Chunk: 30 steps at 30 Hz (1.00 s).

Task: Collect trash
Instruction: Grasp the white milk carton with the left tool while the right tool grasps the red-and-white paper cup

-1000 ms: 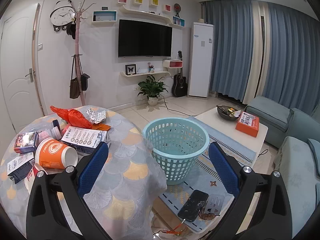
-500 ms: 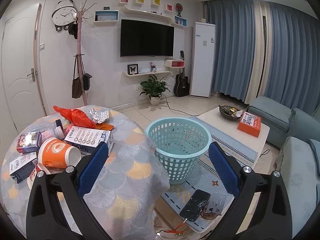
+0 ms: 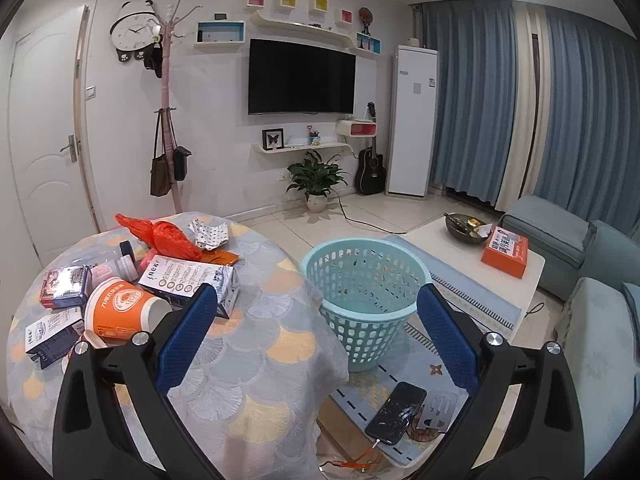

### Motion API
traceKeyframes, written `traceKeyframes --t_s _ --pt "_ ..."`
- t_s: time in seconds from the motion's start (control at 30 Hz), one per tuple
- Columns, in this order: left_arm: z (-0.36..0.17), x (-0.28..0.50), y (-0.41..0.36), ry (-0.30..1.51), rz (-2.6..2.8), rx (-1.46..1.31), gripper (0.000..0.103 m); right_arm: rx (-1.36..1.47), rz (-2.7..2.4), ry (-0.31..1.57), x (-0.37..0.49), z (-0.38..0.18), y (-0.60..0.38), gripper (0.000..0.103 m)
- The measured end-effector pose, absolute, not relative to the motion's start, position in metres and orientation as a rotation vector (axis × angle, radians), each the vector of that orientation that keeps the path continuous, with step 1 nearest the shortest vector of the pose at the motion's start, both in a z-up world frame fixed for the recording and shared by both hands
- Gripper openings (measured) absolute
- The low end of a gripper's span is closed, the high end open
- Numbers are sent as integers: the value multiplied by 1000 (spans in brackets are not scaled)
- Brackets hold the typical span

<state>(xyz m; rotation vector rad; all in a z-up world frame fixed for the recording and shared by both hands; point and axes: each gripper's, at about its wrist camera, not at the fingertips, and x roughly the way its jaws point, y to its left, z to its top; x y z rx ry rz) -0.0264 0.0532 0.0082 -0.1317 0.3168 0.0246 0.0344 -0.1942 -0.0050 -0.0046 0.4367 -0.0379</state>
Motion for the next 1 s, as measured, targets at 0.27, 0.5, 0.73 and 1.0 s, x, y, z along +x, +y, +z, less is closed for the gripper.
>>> traceKeyframes --t_s 0.27,0.5,0.73,1.0 --pt "15 -35 113 332 143 -126 94 -45 55 435 37 -2 -171 61" --pt "-6 -20 169 461 156 -126 94 -53 174 471 43 -6 -138 45" --pt "-58 27 197 653 21 -139 93 -40 345 556 43 -25 -100 46" --pt "-82 65 196 777 -86 -113 93 -5 515 719 46 -62 -61 64"
